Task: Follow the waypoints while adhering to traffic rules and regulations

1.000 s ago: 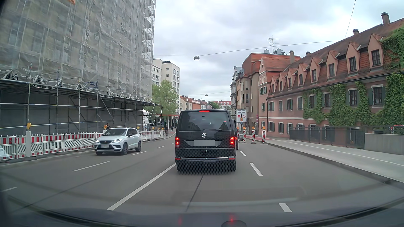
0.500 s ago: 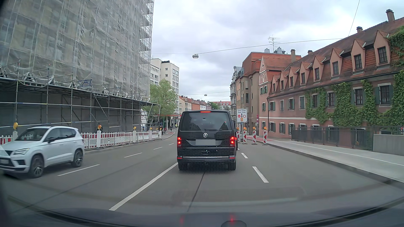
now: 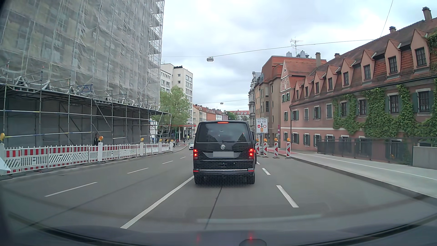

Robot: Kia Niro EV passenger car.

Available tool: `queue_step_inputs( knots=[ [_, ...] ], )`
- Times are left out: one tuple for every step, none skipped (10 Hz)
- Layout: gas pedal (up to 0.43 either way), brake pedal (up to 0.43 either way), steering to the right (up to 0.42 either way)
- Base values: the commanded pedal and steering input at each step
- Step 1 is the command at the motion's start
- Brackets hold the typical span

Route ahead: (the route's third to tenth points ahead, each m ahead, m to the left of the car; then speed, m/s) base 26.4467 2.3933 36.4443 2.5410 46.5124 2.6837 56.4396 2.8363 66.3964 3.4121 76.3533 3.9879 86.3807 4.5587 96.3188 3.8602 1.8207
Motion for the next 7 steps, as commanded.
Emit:
queue_step_inputs(
  knots=[
    [0.000, 0.000, 0.011],
    [0.000, 0.000, 0.011],
    [0.000, 0.000, 0.012],
    [0.000, 0.000, 0.013],
    [0.000, 0.000, 0.015],
    [0.000, 0.012, 0.016],
    [0.000, 0.085, 0.016]
  ],
)
